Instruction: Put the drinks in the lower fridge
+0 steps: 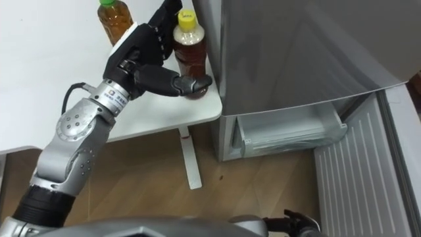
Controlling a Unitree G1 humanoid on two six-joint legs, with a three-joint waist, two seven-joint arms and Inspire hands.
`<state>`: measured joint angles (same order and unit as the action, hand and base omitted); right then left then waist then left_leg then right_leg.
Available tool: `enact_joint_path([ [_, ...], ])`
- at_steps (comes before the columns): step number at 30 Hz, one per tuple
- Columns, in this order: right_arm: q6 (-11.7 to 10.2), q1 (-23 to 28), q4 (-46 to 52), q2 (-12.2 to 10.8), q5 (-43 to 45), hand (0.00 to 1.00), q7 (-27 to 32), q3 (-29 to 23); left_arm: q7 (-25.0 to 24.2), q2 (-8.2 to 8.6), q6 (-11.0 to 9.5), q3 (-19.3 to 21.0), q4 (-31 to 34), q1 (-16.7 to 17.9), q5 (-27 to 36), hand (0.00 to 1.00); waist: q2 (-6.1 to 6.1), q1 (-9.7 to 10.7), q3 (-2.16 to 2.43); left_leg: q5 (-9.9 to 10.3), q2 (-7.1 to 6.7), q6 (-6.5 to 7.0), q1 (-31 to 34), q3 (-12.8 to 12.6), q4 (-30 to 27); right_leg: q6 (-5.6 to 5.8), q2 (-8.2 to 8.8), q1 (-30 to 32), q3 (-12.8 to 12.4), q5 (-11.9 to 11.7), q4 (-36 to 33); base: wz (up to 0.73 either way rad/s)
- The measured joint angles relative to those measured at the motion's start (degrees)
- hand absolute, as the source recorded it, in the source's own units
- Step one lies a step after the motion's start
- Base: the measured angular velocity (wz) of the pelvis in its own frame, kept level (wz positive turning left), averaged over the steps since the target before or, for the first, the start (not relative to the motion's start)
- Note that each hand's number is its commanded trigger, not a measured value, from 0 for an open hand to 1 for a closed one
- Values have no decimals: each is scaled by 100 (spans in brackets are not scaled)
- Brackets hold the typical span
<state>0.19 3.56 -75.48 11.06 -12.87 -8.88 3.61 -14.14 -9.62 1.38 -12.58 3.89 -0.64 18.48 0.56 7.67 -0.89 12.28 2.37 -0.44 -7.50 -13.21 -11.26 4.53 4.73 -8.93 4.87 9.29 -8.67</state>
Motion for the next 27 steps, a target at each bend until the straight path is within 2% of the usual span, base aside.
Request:
enact_joint_path([
  [1,11,0,1,-2,0,0,0,-5,0,-1,3,3,-1,0,-1,63,1,8,0,0,0,0,0,-5,4,0,0,0,-1,0,-2,0],
  [3,61,0,10,-6,0,0,-1,-46,0,1,19,8,0,0,0,100,10,10,-5,0,0,0,1,-8,5,0,0,18,-1,0,-4,0],
  [11,124,-20,43,-9,18,0,3,-55,-6,4,234,223,-3,-60,7,100,-7,6,20,-1,1,1,83,-15,-5,-8,-2,75,-12,-5,-5,0],
  [25,126,-30,50,-23,24,0,6,-53,-43,5,375,208,-92,-105,0,100,11,10,12,-1,2,1,89,-19,-4,-8,-3,96,-13,-5,-4,0],
  [27,139,-28,55,-23,23,0,6,-53,-31,6,464,208,-92,-104,-3,100,10,11,13,-1,3,1,92,-19,-4,-8,-3,109,-13,-5,-4,0],
])
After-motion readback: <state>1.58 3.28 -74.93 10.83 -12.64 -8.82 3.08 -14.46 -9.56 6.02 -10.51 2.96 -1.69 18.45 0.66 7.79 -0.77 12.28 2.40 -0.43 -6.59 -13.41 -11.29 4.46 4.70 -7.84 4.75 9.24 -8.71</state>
